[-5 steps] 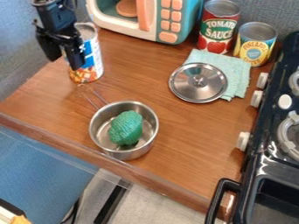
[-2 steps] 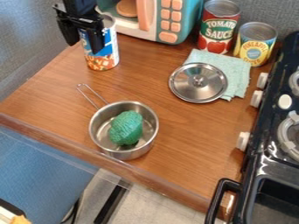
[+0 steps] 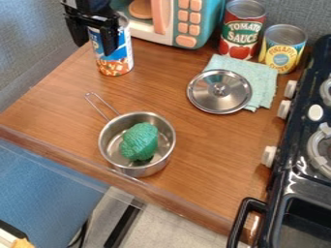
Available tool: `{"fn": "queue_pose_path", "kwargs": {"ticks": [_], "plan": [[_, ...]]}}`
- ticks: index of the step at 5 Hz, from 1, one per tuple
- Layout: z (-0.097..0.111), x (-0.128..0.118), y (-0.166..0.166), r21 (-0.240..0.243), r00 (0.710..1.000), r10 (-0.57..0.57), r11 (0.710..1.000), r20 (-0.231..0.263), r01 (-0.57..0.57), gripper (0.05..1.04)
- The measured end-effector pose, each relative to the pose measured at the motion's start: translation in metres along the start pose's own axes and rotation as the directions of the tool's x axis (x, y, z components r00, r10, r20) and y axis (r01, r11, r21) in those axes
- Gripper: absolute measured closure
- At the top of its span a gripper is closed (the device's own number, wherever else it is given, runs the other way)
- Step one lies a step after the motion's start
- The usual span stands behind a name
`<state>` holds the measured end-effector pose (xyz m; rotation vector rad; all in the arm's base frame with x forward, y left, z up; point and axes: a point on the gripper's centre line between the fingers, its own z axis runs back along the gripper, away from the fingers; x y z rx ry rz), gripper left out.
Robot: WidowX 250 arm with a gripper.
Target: Moved the tin to the upper left side of the table.
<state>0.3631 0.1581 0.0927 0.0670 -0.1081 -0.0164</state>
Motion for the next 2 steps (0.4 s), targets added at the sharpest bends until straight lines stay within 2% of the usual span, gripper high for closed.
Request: {"fn": "queue_pose_path", "kwargs": {"ticks": [1, 2], "plan": [[0.028, -0.009, 0.007, 0.065, 0.998, 0.056, 0.996, -0.013, -0.055, 0.083], [0.029, -0.021, 0.005, 0.055, 0.998, 0.048, 0.997, -0.045, -0.046, 0.083]]}}
